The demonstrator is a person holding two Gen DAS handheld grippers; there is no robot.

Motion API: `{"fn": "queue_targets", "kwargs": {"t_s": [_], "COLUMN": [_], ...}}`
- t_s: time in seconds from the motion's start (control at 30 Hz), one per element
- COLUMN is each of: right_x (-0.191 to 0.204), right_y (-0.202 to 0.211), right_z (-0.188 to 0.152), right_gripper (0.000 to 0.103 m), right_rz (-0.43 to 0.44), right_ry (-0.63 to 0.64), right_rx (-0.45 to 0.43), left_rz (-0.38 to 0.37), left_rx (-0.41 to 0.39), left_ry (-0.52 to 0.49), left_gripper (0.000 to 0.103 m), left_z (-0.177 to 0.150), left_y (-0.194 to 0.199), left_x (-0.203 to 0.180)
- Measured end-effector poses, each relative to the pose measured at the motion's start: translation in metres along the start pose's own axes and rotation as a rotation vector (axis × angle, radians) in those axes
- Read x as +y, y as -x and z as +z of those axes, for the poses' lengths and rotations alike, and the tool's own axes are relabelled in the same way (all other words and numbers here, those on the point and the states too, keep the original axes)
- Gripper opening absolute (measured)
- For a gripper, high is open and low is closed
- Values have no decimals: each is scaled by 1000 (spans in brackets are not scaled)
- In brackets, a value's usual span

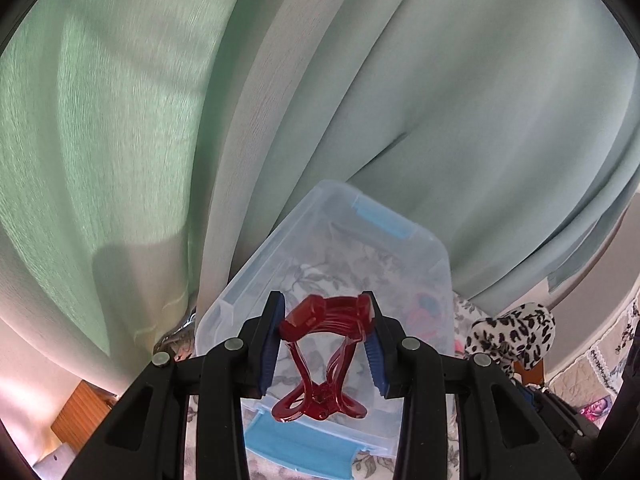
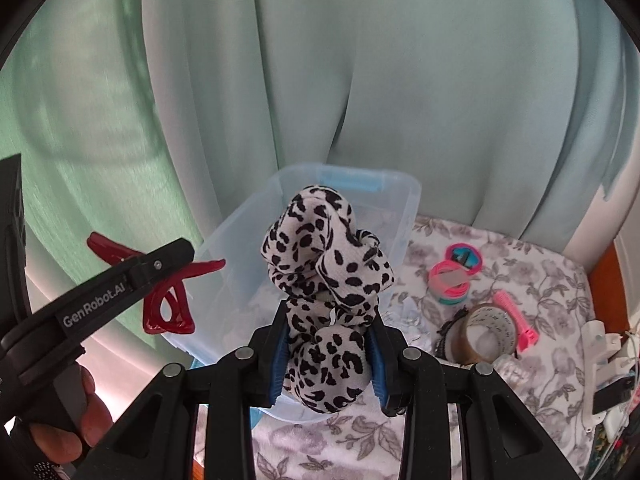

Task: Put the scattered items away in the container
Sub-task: 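Carry both items over the clear box and open both tools to drop them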

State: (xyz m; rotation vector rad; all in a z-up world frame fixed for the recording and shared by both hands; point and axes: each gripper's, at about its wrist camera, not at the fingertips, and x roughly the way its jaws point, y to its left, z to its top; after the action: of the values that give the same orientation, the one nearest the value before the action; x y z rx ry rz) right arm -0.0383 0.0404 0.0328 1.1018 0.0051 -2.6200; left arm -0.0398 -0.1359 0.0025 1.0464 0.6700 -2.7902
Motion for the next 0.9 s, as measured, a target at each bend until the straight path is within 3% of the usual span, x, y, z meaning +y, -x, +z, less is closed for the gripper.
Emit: {"fn": "queue_targets", "kwargs": {"t_s": [0.4, 0.6, 0.7, 0.8, 0.9], "right_x": [11, 12, 11, 11, 9], "right_y": [-23, -28, -29, -28, -27], "right_z": [-4, -5, -5, -5, -6], "right_gripper": [40, 54, 58, 62, 63], "right_rz": [12, 6, 10, 8, 6], "right_ry": [39, 48, 45, 43, 38], "right_rx": [66, 81, 82, 77, 75], "left_rz": [9, 3, -5, -13, -16], "left_rx": [35, 38, 41, 38, 38], "left_ry": [11, 11, 12, 6, -3], "left_gripper": [39, 40, 43, 53, 54], "left_z": [-3, -4, -4, -5, -6], "left_y": [-9, -7, -5, -4, -3], "left_x": [6, 6, 5, 3, 0]}}
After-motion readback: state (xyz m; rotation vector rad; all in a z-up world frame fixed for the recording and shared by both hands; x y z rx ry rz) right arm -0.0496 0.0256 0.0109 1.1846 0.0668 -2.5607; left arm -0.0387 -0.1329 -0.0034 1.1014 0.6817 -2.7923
